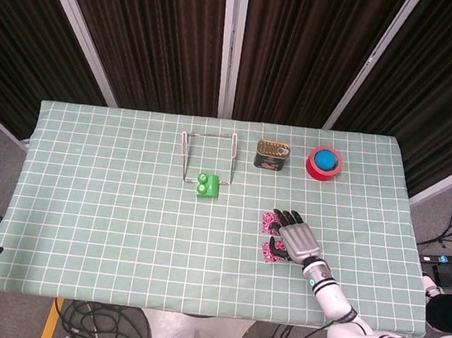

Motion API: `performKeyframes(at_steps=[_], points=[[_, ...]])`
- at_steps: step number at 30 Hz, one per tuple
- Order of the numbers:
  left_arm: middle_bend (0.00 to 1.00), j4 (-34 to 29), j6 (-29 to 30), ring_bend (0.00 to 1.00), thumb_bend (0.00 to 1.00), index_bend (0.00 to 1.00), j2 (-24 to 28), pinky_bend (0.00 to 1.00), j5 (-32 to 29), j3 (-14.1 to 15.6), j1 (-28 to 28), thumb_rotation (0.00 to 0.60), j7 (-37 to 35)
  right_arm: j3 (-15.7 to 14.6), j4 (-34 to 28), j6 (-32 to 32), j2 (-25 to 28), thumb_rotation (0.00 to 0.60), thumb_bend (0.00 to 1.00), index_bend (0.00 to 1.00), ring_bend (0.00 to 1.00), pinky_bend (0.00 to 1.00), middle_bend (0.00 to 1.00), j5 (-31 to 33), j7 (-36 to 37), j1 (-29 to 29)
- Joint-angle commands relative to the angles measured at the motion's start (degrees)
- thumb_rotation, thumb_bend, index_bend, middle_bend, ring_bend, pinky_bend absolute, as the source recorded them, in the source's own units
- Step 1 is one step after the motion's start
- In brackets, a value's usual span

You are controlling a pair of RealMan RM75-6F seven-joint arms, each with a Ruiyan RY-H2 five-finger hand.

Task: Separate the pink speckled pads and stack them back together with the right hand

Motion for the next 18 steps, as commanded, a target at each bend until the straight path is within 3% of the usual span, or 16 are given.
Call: performKeyframes(at_steps=[1,18], points=[[0.15,0.05,0.04,0.12,0.03,0.18,0.01,0.13,0.03,0.04,0.06,0.6,-0.08,0.08,1.36,-0.79,-0.95,0.061,0.6,0.26,0.0,0.0,0.0,1.09,-0.8,0.45],[0.15,0.02,0.07,0.12,0.03,0.18,-0.21,0.13,0.24,-0.18,-0.12,0.6,0.2,-2.82,0.32,0.97,5.06,0.069,0.6,0.26,0.0,0.0,0.0,1.17,-0.7,-2.82]])
